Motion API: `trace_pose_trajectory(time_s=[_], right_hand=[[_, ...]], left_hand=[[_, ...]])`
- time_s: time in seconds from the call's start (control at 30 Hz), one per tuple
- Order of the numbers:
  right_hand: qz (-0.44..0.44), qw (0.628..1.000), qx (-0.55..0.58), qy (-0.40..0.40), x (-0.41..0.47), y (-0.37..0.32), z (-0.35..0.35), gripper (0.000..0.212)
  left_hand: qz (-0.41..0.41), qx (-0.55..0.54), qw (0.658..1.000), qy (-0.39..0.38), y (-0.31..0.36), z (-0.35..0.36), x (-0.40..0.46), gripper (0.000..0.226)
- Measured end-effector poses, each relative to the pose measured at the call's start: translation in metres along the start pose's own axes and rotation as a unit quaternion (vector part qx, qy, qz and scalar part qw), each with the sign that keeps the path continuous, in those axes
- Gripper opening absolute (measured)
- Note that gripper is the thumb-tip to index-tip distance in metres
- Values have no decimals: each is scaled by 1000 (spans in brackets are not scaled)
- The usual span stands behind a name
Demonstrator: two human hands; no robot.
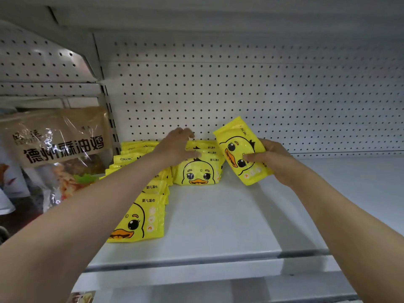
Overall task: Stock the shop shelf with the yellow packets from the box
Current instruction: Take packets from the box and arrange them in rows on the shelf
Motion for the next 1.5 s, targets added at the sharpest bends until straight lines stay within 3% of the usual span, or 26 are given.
trace_pose_trajectory(time_s=[0.1, 0.17, 0.3, 0.43, 0.6, 0.7, 0.83, 0.93, 1.03, 1.23, 1.5], right_hand=[[-3, 992, -98, -79, 10, -19, 16, 37], [-12, 976, -168, -137, 17, -28, 36, 33], [-39, 923, -315, -218, 27, -30, 80, 37], [-53, 906, -336, -251, 27, -24, 107, 43], [-94, 907, -357, -205, 27, -23, 114, 36], [-120, 871, -446, -166, 25, -26, 113, 48], [-144, 844, -491, -163, 21, -25, 113, 71], [-142, 836, -503, -165, 17, -19, 115, 84], [-169, 828, -518, -130, 14, -23, 116, 83], [-187, 773, -595, -117, -3, -36, 118, 79], [-232, 790, -557, -104, -50, -95, 93, 61]], left_hand=[[31, -136, 989, 54, 17, -42, -11, 54], [60, -161, 985, 17, 33, -53, -21, 53], [54, -13, 992, -115, 35, -17, -34, 63], [32, 44, 994, -99, 13, 3, -32, 46], [-12, 40, 997, -71, -8, 3, -27, 30], [-42, 68, 995, -52, -17, 2, -24, 30], [-64, 98, 990, -84, -20, 13, -31, 59], [-74, 152, 983, -67, -15, 12, -42, 72], [-94, 169, 981, -29, -10, 6, -50, 69], [-111, 187, 975, 34, 5, -1, -74, 75], [-156, 83, 980, 92, 24, -52, -152, 75]])
Point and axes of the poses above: each hand's wrist, its own x-axis towards the middle knuckle, its own z-axis out of the palm, y = z × x, the point moved 9 cm from there along x, towards the middle knuckle, and after that the axes turned 13 degrees about -z, right-handed, at the moved point
